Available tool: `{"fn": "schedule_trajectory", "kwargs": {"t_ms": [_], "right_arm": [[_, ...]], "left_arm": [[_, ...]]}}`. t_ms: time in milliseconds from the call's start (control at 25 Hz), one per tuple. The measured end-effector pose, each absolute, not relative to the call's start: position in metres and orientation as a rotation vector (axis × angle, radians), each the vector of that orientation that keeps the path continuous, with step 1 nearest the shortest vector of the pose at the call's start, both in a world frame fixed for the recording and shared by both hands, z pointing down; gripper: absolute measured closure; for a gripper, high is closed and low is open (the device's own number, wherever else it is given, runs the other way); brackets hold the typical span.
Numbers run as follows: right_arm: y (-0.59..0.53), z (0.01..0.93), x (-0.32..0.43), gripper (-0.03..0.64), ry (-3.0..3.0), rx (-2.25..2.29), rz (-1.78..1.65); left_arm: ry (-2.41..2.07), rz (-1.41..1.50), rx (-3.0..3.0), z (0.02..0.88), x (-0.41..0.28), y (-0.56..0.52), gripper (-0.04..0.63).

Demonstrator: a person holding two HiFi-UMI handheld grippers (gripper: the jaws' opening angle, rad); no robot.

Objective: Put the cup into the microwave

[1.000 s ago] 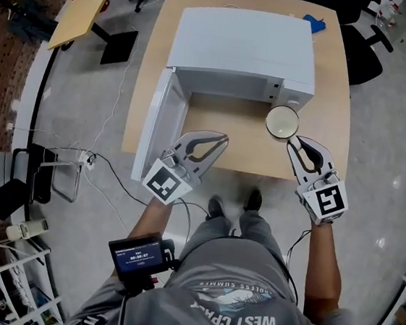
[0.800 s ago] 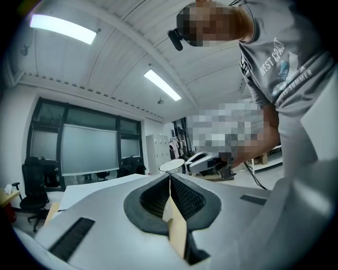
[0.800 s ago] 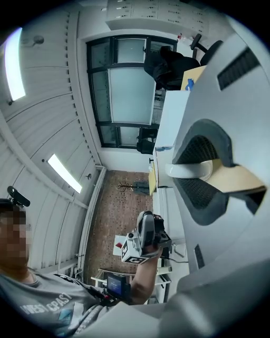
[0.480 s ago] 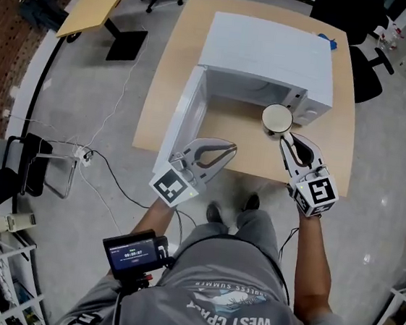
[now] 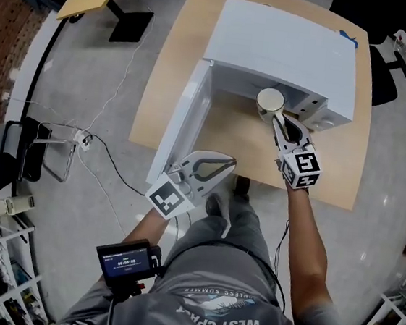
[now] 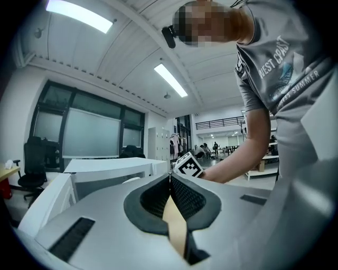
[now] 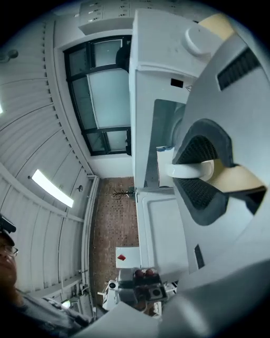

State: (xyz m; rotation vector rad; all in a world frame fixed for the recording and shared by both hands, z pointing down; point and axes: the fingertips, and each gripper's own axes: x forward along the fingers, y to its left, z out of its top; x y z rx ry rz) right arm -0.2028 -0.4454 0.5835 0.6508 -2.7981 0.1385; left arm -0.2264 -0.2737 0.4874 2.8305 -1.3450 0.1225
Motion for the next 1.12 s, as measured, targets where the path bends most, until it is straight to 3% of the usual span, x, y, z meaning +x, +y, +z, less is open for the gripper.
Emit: {"fn": "schedule_trajectory", "kwargs": {"t_ms": [280,1120], "right_arm": [[-0.502,0.647,-0.243,0.541,-2.736,0.670,0.171],[-0.573,0.679,-0.282,0.541,-2.801,0.744,0.130]], "left_arm": [[-1.370,0.128,2.756,0.502,-0.235,-0.284,0.572],[-1.410,0.159,2.722,0.510,-0.263,-0.332,0.572]]}}
